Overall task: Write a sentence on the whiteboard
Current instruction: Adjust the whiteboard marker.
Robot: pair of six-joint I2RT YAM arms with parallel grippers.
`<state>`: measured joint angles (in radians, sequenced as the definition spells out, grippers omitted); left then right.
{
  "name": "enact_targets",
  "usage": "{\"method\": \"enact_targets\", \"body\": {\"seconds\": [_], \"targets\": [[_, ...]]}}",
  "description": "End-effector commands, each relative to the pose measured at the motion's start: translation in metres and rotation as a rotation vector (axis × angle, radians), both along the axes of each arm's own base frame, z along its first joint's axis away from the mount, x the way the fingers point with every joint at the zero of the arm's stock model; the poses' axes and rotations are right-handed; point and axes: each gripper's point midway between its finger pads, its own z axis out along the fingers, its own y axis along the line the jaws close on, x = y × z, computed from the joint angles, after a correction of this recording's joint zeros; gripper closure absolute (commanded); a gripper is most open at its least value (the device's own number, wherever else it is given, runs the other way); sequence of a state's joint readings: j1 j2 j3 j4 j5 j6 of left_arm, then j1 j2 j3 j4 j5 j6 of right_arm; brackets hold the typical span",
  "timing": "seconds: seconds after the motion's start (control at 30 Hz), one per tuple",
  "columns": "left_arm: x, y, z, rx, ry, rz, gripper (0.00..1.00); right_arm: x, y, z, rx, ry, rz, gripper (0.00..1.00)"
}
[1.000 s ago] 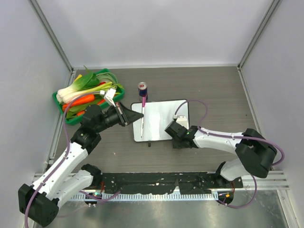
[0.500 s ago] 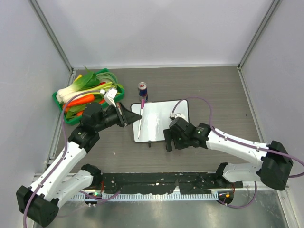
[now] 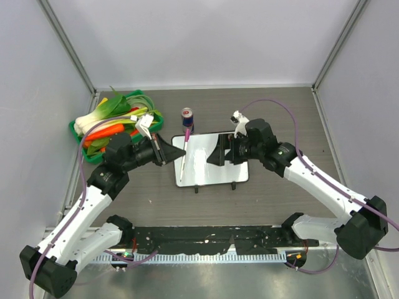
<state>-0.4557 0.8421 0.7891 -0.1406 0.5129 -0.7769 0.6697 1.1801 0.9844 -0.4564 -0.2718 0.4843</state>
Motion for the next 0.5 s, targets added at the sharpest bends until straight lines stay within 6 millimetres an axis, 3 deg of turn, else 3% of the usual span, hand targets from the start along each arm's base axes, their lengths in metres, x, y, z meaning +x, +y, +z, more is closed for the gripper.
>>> {"method": "enact_targets", "body": {"seconds": [0.0, 0.07, 0.2, 0.3, 0.47], "targets": [[-0.005, -0.005, 0.027, -0.047, -0.069, -0.05, 1.0, -0.012, 0.039, 0.064, 0.316, -0.082, 0.257, 0.05], [-0.004, -0.008, 0.031, -0.058, -0.073, -0.069, 1.0, -0.019, 0.048, 0.071, 0.376, -0.073, 0.323, 0.05], [-0.006, -0.016, 0.036, -0.072, -0.077, -0.127, 1.0, -0.032, 0.064, 0.112, 0.585, -0.117, 0.46, 0.05], [-0.007, -0.021, 0.039, -0.086, -0.085, -0.167, 1.0, -0.038, 0.068, 0.114, 0.622, -0.09, 0.514, 0.07], [-0.01, -0.027, 0.049, -0.123, -0.105, -0.219, 1.0, -0.04, 0.074, 0.111, 0.629, -0.07, 0.565, 0.21]]}}
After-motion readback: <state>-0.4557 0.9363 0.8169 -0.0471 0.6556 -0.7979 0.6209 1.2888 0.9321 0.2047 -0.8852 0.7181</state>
